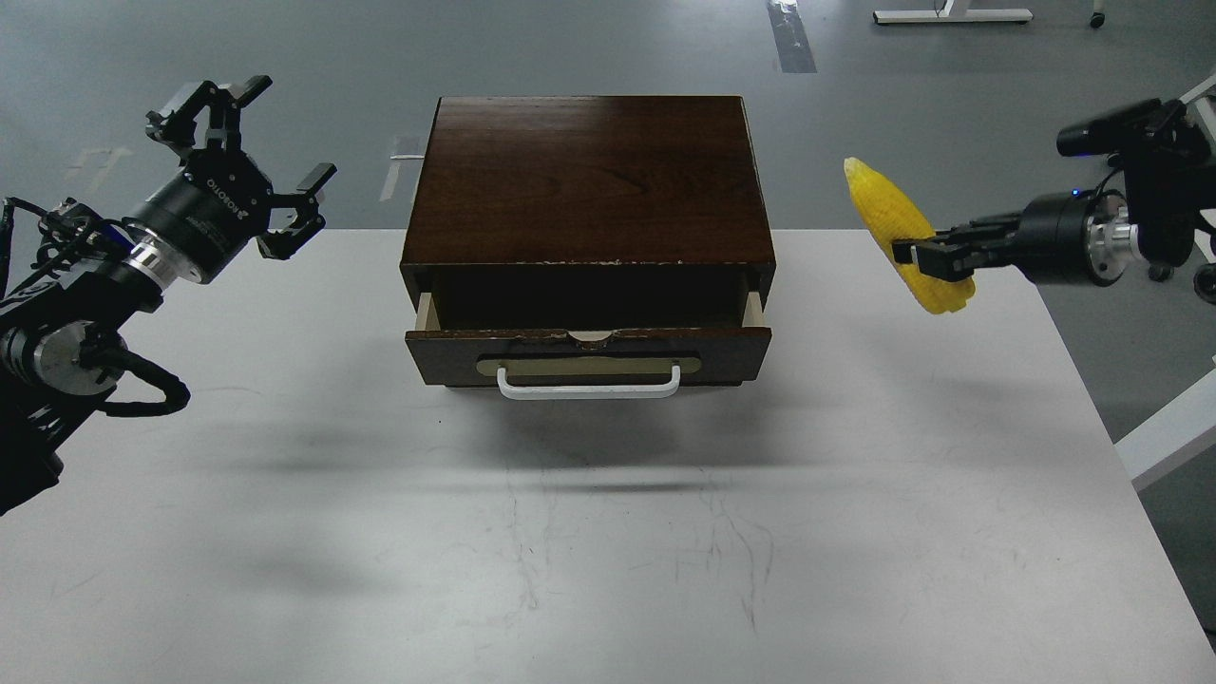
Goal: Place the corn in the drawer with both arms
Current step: 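Lift the corn and carry it over the open drawer, then lower the corn into the drawer and open the right gripper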
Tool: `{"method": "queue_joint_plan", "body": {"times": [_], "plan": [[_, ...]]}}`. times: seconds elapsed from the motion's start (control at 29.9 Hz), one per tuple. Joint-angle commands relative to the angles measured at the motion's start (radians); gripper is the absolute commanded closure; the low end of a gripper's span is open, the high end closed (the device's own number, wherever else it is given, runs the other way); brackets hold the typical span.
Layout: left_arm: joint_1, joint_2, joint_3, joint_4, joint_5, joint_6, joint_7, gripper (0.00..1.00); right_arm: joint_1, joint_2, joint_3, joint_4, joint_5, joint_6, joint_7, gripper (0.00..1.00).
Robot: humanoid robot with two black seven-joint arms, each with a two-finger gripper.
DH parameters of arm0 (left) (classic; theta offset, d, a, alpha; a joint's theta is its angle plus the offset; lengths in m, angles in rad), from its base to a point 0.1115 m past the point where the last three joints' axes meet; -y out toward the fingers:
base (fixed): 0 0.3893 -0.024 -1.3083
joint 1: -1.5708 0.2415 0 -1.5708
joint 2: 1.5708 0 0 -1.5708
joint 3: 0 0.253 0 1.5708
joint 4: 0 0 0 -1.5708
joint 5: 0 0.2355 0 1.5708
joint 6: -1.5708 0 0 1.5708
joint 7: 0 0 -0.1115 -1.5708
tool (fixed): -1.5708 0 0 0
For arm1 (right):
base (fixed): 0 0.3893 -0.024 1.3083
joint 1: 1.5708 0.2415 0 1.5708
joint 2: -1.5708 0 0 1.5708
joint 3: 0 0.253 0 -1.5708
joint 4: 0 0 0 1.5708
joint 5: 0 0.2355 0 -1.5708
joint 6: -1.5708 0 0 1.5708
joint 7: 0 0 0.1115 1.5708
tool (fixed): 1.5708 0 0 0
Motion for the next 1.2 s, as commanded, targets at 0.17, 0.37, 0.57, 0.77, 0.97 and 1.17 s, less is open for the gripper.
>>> {"method": "queue_joint_plan", "body": {"times": [0.17, 0.37, 0.57, 0.77, 0.97, 1.17], "plan": [[-0.003, 0.004, 0.000, 0.000, 0.002, 0.000, -0.002, 0.01, 0.378, 0.186, -0.214, 0.110, 0.004, -0.002, 0.000, 1.00], [-0.005, 0.007, 0.000, -0.015, 0.005, 0.000, -0.002, 0.02, 0.527, 0.339, -0.271, 0.176, -0.033, -0.012, 0.000, 1.00], [-0.005, 0.013, -0.004, -0.018, 0.005, 0.000, -0.002, 0.02, 0.587, 0.493, -0.311, 0.194, -0.100, -0.067, 0.000, 1.00], [-0.005, 0.022, -0.014, -0.018, 0.005, 0.000, -0.002, 0.02, 0.585, 0.577, -0.395, 0.187, -0.166, -0.173, 0.000, 1.00], [-0.005, 0.027, -0.014, -0.018, 0.005, 0.000, -0.002, 0.02, 0.570, 0.609, -0.429, 0.177, -0.185, -0.210, 0.000, 1.00], [-0.005, 0.028, -0.014, -0.018, 0.005, 0.000, -0.002, 0.01, 0.515, 0.616, -0.434, 0.153, -0.186, -0.212, 0.000, 1.00]]}}
